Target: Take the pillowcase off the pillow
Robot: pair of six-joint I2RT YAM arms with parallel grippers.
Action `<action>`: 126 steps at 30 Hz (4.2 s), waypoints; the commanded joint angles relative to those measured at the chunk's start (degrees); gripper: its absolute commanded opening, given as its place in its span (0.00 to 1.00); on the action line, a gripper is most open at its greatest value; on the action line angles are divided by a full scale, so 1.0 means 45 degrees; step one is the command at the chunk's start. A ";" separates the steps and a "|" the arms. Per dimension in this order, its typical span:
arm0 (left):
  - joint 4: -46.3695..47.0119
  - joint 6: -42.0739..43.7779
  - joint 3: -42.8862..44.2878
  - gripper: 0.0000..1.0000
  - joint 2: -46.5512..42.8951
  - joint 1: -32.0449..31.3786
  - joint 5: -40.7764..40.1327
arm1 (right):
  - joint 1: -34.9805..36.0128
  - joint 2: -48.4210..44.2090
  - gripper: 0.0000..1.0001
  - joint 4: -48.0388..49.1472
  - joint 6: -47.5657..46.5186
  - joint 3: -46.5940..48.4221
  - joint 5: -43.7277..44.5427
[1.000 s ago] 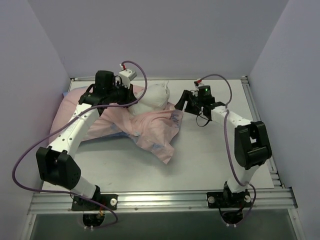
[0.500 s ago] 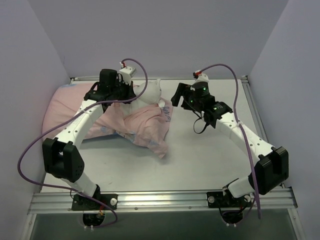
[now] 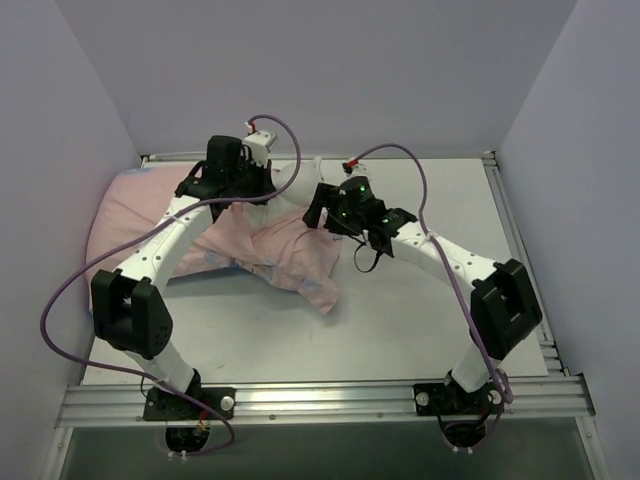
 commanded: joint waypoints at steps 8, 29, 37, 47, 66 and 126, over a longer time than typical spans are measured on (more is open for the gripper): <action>0.1056 -0.0267 0.1062 0.02 -0.0042 -0.0035 -0.0292 | 0.0938 0.3132 0.73 0.1124 0.1097 0.2419 -0.0152; 0.0003 0.0085 0.5456 0.02 0.2146 0.2132 -0.2637 | 0.0022 -0.0460 0.00 -0.0967 -0.0172 -0.4355 0.0025; -0.0564 -0.0307 0.5808 0.02 0.0548 0.2817 -0.1328 | -0.1346 0.1919 0.00 0.1044 -0.0935 -0.4751 -0.1498; -0.0995 -0.0363 0.4502 0.02 -0.1174 0.2895 -0.0372 | -0.2206 0.4423 0.00 0.0985 -0.2536 -0.2991 -0.1907; -0.0292 -0.1341 0.2488 0.02 -0.0609 0.1762 0.1759 | -0.2129 -0.1416 0.83 -0.1298 -0.4978 0.0796 -0.1245; -0.9169 0.4886 0.2004 0.94 -0.2617 0.2931 0.0477 | -0.0487 0.2314 0.00 0.7862 -0.0506 -0.0725 -0.7497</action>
